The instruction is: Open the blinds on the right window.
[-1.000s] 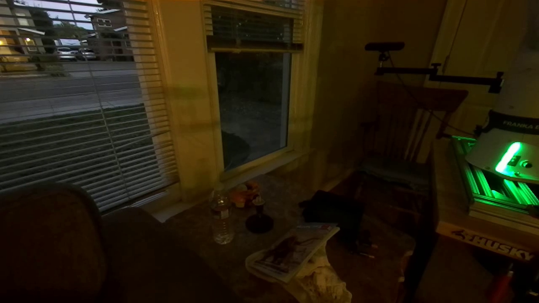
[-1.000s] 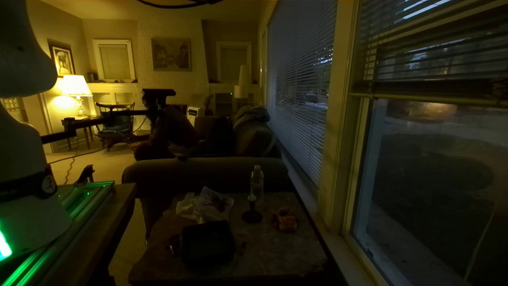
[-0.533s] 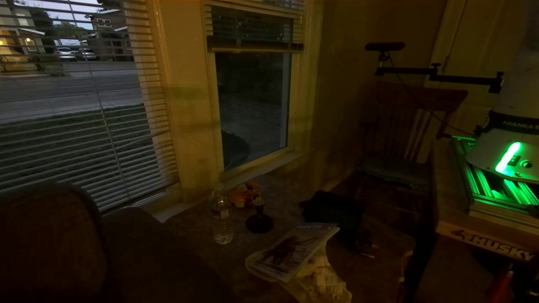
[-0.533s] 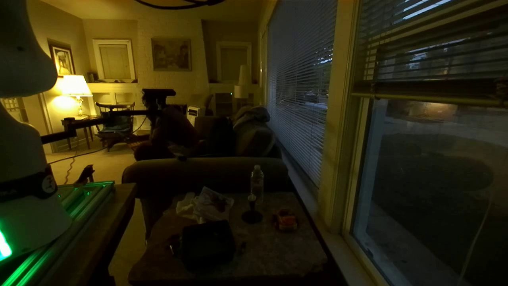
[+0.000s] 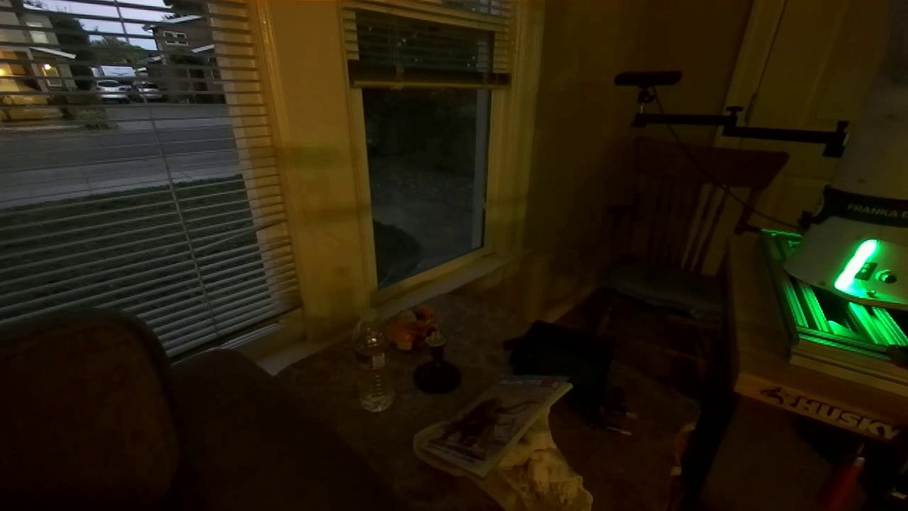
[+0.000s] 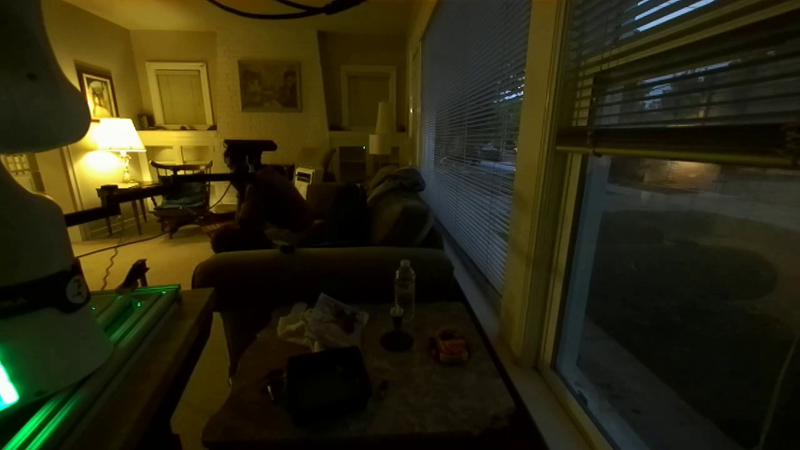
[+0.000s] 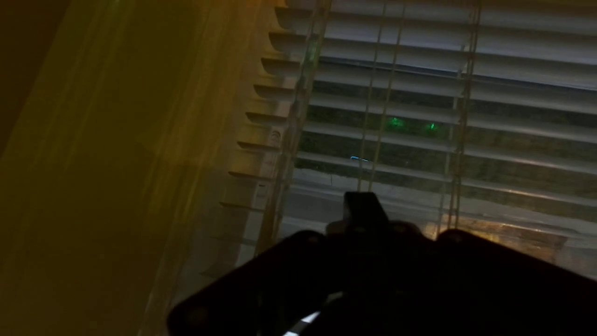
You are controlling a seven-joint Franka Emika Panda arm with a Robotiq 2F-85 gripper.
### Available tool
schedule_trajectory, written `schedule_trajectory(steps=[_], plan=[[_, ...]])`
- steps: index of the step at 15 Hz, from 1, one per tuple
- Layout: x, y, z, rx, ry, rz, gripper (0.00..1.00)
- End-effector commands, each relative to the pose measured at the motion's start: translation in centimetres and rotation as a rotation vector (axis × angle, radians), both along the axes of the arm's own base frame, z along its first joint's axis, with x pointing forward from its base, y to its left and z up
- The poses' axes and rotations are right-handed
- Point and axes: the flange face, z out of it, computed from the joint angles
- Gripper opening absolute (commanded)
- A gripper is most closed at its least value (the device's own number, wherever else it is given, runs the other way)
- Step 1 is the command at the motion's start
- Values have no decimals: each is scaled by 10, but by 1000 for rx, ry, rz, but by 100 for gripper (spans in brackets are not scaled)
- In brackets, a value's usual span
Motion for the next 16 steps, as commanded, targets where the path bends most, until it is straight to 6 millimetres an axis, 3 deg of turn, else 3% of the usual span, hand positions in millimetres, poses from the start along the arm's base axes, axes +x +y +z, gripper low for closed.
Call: schedule_trajectory(steps=[1,5,6,8,16], plan=[[-5,-2,-1,2,-1,22,0],[-5,0,-1,9,2,24,1],[-5,2,-1,13,3,27,26],[-5,4,-1,12,2,33,32],[0,6,-3,22,-14,51,89]])
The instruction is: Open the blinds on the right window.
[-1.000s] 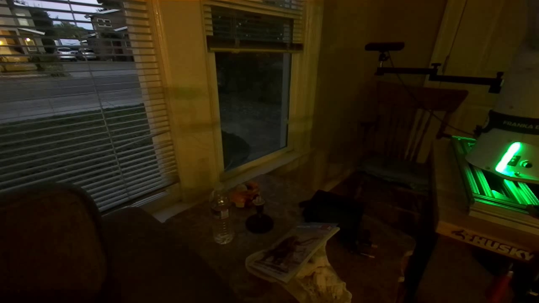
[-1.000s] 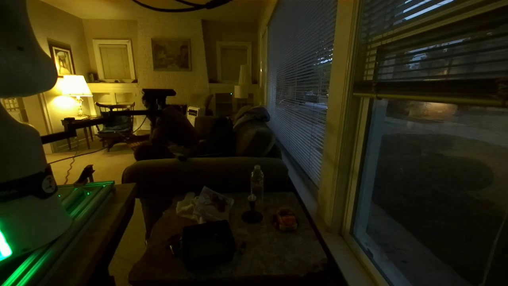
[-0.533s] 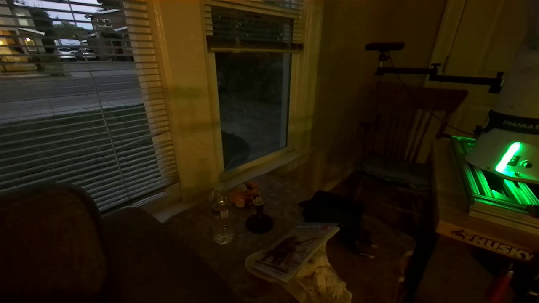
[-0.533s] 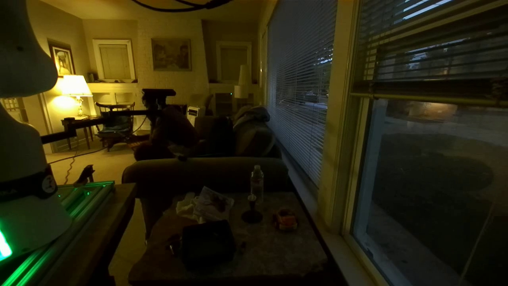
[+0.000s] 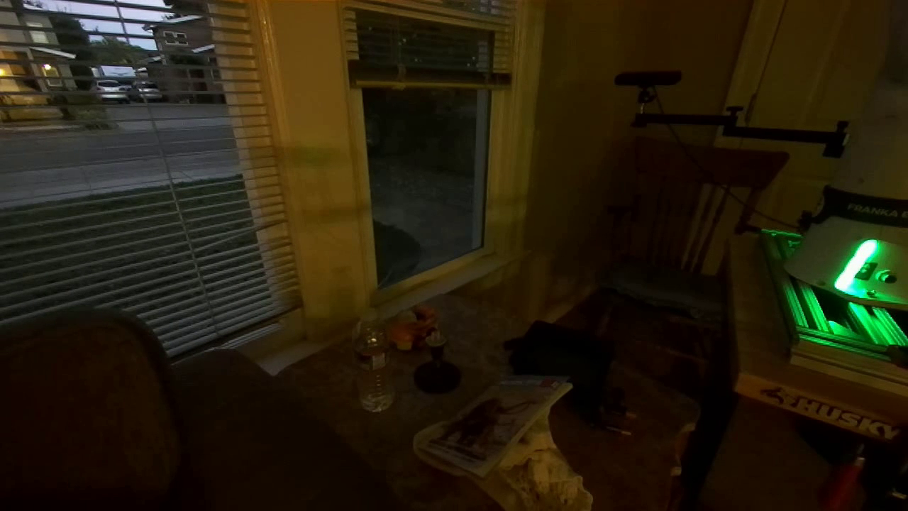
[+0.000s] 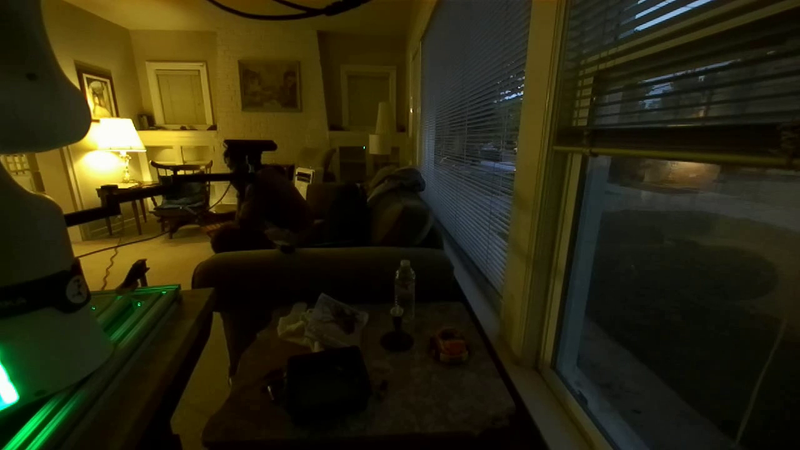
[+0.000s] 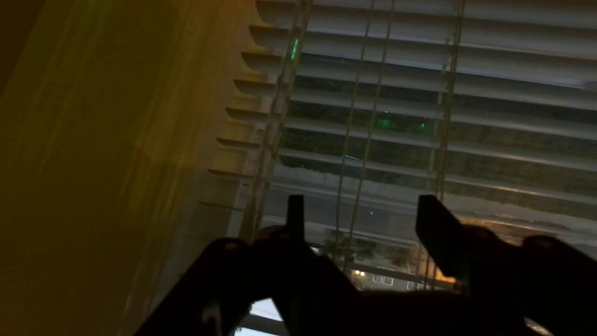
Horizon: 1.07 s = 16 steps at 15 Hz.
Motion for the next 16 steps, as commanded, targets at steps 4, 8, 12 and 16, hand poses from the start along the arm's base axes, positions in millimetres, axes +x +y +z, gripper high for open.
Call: schedule_trajectory(steps=[4,8,12,16], plan=[[0,-3,-4,12,-24,46,100],[4,-7,-10,24,-32,59,95],[6,-8,-13,32,-36,69,64],[7,-6,-14,30,-42,76,35]])
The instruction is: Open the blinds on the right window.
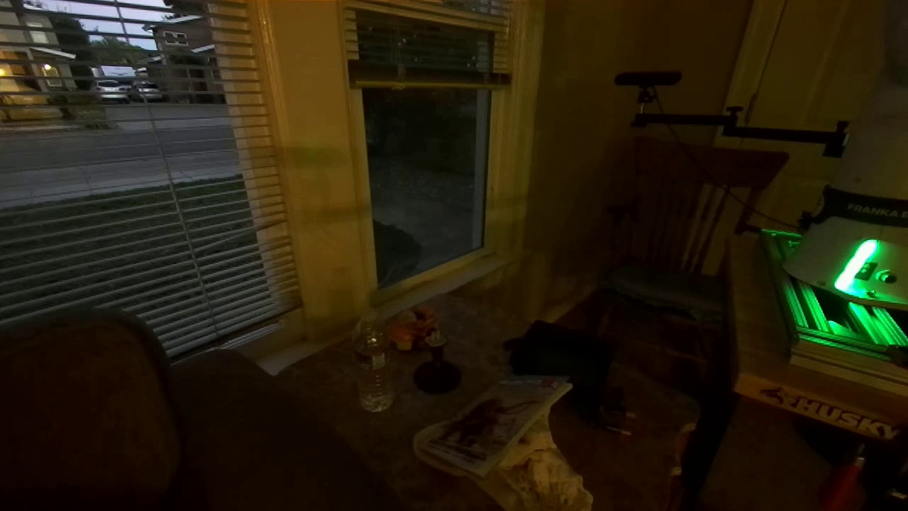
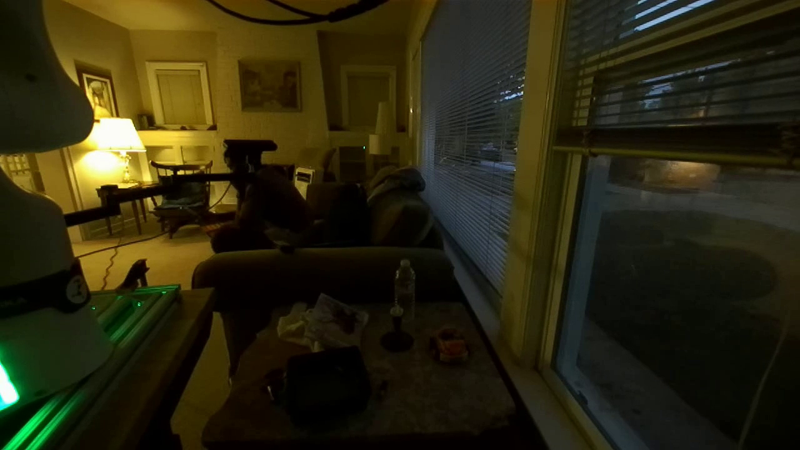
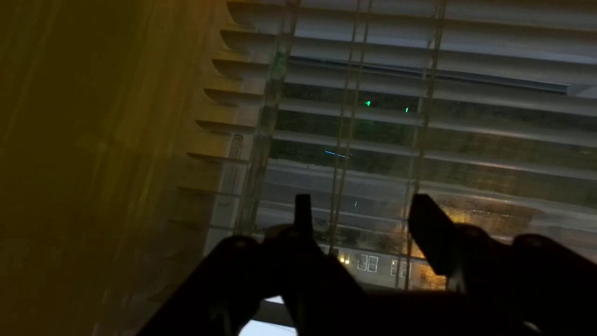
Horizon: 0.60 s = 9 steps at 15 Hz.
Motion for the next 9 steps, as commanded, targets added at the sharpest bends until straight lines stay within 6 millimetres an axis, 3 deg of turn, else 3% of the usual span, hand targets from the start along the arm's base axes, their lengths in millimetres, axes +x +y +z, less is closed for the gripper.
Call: schedule_trajectory(steps=[1,5,9], plan=[[-1,0,-1,3,-17,29,27],[-1,1,-1,2,-16,33,0],[-6,6,2,-1,11,27,0]])
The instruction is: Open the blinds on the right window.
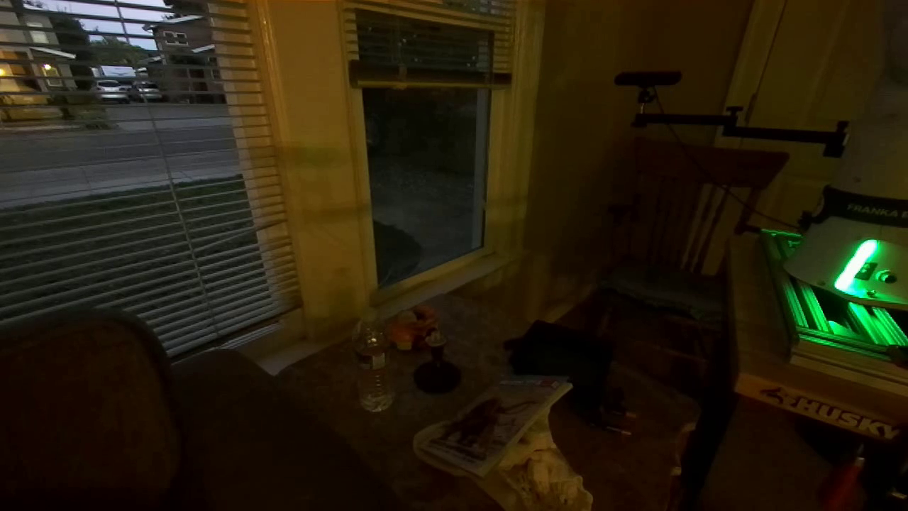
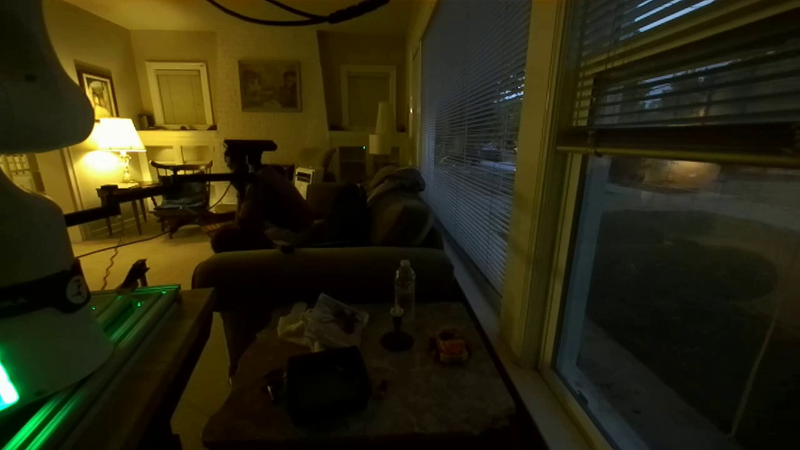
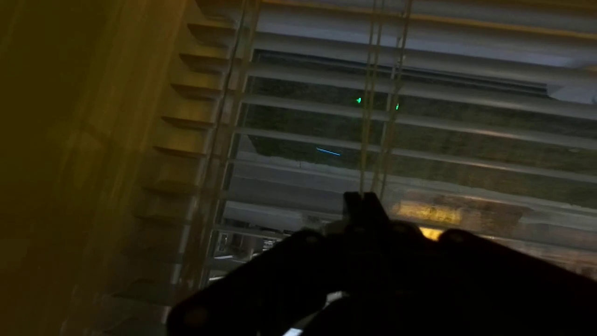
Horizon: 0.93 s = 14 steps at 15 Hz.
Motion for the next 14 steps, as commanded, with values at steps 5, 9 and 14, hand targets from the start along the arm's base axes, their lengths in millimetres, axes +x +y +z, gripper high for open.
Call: schedule_trajectory(steps=[5,9,14], plan=[[-37,1,2,-24,98,-12,0],[-69,-1,-6,-29,117,-10,0],[-93,4,-36,-11,124,1,0]])
